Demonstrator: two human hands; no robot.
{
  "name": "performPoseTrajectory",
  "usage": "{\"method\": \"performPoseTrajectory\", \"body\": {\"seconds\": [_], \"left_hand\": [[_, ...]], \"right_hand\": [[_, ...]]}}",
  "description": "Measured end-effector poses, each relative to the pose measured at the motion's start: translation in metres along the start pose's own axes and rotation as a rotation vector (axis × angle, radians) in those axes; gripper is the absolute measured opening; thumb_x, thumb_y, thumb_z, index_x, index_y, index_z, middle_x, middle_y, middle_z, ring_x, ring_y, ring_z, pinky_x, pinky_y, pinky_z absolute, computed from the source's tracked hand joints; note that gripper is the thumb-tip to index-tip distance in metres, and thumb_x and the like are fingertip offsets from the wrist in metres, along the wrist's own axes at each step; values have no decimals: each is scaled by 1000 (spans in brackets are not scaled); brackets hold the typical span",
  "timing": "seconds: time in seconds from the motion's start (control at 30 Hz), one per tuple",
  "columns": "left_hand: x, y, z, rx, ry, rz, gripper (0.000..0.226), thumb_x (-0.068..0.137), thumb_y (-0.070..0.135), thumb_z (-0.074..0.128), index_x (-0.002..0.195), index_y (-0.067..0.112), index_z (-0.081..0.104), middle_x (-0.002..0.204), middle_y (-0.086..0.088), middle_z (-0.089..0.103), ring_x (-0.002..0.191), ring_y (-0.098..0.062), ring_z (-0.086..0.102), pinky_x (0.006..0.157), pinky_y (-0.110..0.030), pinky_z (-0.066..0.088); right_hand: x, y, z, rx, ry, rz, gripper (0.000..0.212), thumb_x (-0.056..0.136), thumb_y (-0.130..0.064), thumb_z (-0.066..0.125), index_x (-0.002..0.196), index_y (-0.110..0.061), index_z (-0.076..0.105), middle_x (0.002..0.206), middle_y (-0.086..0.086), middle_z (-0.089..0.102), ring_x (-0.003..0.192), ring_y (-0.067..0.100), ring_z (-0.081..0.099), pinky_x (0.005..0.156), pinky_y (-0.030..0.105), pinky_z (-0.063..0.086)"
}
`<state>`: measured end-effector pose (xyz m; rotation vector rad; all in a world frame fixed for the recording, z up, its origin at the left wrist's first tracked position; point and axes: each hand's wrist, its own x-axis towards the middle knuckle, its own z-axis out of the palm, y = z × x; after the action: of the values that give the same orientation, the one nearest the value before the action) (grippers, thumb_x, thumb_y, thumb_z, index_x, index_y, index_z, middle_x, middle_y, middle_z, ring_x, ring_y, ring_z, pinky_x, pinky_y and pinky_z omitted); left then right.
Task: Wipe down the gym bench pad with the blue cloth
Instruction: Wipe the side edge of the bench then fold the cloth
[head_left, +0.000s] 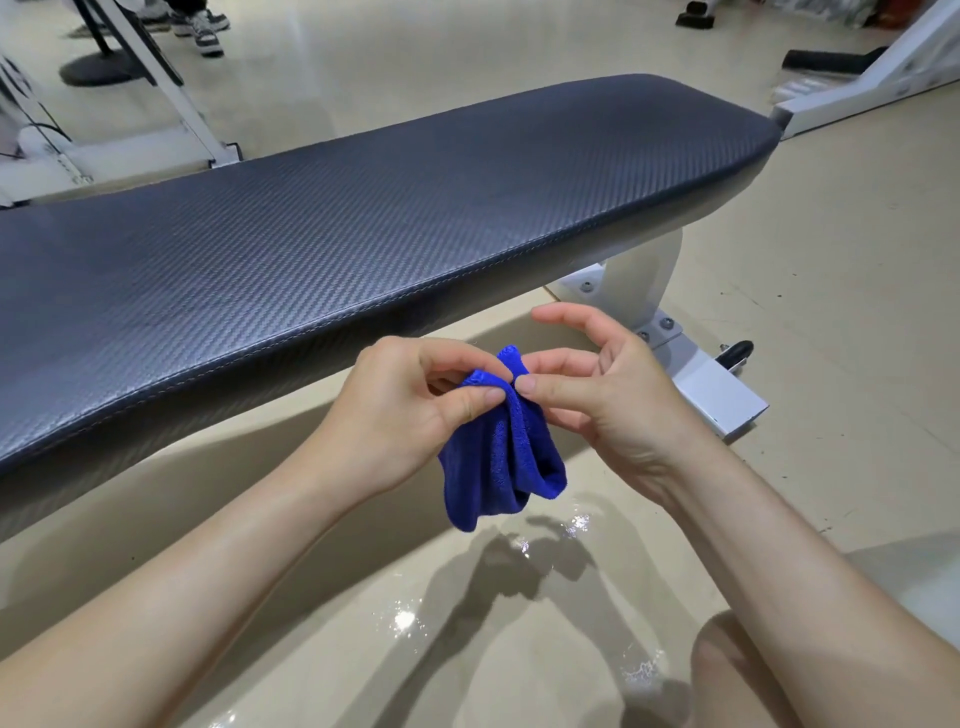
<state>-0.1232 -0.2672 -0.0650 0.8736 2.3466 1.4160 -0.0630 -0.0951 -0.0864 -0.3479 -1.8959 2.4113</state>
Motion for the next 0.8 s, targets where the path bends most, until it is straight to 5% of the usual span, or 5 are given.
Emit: {"method": "performPoseTrajectory", "body": {"seconds": [0.27,0.43,0.57,0.7,0.8], "left_hand": [[1,-2,-6,18,-42,-114,37,73,28,80,107,35,67,73,5,73,70,-9,68,77,-33,56],[0,1,-8,63,89,-111,19,66,31,86,73,24,70,65,-1,68,61,-12,62,64,-36,54],[-5,10,-12,-87,143,-99,18,69,21,83,75,14,68,61,-5,67,55,-12,59,53,-28,49],[-6,10,-18,-251,219,-94,18,72,17,82,76,10,65,66,-15,67,54,-18,58,53,-33,48],[-7,12,-22,-300,209,-78,18,71,17,81,75,13,64,66,-14,66,54,-18,57,53,-30,46]], "right_hand": [[-3,0,3,-244,-90,-104,49,78,11,71,112,-20,55,86,16,72,74,21,66,84,40,55],[0,7,6,-231,-51,-115,42,77,7,72,101,-19,51,83,6,58,69,15,52,71,27,49],[5,14,-4,-442,-89,66,26,74,-18,76,93,-15,60,82,3,54,72,13,47,71,25,43],[9,22,-9,-649,-58,166,12,79,-16,72,85,-15,62,78,2,53,70,15,46,67,33,38],[13,22,-8,-408,21,370,13,85,-26,70,89,-18,61,83,3,56,72,19,59,65,30,45]]}}
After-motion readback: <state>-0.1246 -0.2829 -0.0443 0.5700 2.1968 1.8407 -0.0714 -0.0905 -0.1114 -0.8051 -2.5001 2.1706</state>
